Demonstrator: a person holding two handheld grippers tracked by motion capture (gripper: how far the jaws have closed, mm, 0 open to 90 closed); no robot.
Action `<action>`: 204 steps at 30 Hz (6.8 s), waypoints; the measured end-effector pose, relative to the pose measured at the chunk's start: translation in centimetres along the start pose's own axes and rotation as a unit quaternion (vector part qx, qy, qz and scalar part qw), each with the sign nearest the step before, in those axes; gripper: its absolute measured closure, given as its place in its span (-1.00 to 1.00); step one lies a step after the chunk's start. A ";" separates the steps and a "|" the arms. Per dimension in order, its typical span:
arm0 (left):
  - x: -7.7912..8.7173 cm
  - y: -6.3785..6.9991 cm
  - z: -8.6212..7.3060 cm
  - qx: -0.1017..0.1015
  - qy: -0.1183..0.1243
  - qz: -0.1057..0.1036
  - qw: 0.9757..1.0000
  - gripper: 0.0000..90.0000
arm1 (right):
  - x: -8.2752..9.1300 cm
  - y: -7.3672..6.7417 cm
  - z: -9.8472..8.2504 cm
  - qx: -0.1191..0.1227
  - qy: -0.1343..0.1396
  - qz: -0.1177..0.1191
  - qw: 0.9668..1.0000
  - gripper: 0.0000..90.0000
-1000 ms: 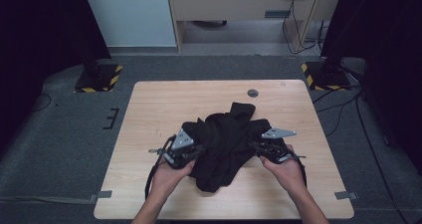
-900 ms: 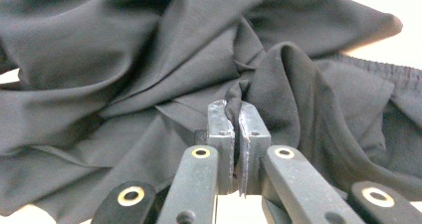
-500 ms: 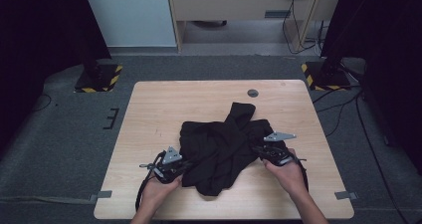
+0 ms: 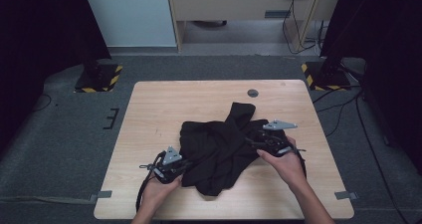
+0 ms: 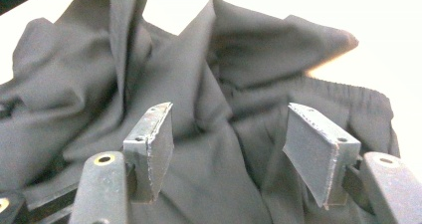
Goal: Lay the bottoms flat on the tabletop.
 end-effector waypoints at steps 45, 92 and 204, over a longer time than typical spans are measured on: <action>-0.2 -1.0 -0.5 0.006 -0.002 0.033 0.999 0.83 | 0.6 -1.4 -7.7 0.031 -0.070 0.041 0.996 0.99; -0.4 -0.9 -0.3 0.016 0.003 0.037 0.999 0.79 | -2.4 8.8 -3.6 -0.036 -0.085 -0.074 0.993 0.98; -4.0 -9.3 4.2 0.054 -0.013 0.120 0.991 0.07 | -1.3 9.3 -6.2 -0.042 -0.067 -0.064 0.995 0.91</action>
Point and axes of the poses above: each handheld gripper's, and its own axes: x roughly backward along the jaws, z roughly out of its top, y roughly to its right, the point moved 2 cm from there along -x, roughly forward along the jaws
